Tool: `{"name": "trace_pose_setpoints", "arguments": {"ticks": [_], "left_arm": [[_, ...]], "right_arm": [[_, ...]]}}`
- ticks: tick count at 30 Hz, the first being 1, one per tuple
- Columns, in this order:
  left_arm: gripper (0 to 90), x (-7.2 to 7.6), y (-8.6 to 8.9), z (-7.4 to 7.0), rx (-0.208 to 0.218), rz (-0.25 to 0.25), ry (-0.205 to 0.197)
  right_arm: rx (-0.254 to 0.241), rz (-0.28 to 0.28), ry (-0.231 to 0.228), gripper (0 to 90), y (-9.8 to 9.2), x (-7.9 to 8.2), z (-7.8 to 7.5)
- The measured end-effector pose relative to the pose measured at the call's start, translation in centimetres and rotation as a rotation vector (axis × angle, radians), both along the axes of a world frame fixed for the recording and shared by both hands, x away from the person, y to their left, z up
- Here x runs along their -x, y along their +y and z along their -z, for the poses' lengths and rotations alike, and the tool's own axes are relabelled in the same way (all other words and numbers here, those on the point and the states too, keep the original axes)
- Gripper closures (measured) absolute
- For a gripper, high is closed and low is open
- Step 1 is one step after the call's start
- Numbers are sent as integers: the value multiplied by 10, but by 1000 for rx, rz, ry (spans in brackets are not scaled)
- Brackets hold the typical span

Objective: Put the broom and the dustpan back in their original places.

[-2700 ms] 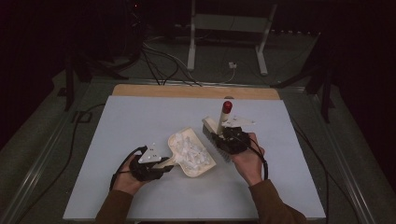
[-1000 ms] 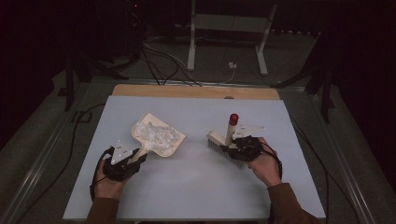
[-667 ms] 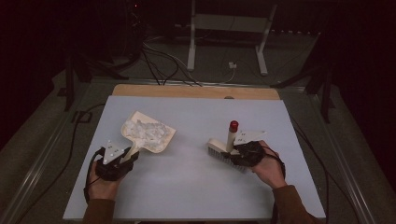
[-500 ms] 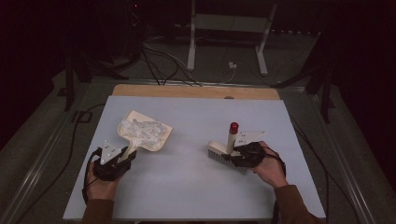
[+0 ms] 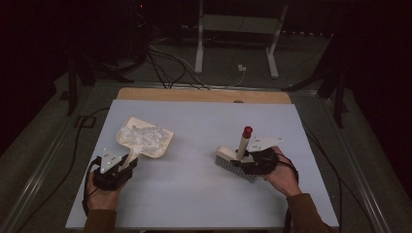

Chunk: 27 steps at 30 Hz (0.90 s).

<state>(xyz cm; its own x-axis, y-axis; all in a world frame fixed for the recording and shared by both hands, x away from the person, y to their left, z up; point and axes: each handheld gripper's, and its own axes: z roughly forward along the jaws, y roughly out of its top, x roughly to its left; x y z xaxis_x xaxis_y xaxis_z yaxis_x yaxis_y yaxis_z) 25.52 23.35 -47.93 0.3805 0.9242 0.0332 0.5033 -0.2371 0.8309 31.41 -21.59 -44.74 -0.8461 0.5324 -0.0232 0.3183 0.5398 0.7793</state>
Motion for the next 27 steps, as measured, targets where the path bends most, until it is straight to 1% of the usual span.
{"name": "trace_pose_setpoints", "arguments": {"ticks": [3,6,8,10,11,13,15,18,20,21,23,27], "left_arm": [[669,0,0,0,-2,-6,3],[669,2,0,0,0,-16,0],[669,3,0,-1,3,-23,-2],[669,4,0,-1,2,-39,-9],[669,5,0,-2,5,-46,-10],[669,6,-1,-2,1,-58,-12],[669,7,-1,-2,4,-74,-13],[669,9,0,-2,18,-89,-11],[669,12,1,-3,27,-94,-15],[669,13,1,-3,29,-95,-16],[669,15,2,-4,30,-101,-20],[669,18,5,-7,32,-111,-26]], "right_arm": [[-34,38,-45,558,-1,2,-9],[-62,82,-67,584,0,2,-18],[-88,127,-68,614,0,2,-23],[-106,189,-49,653,-1,1,-27],[-133,222,-43,662,-3,1,-29],[-162,264,-35,680,-4,1,-30],[-170,297,-30,684,-3,0,-29],[-177,308,-29,694,-3,-3,-28],[-179,299,-24,699,-3,-3,-28],[-180,282,-21,700,-4,-3,-29],[-167,253,-25,701,-6,-1,-31],[-136,220,-49,701,-13,2,-36]]}}
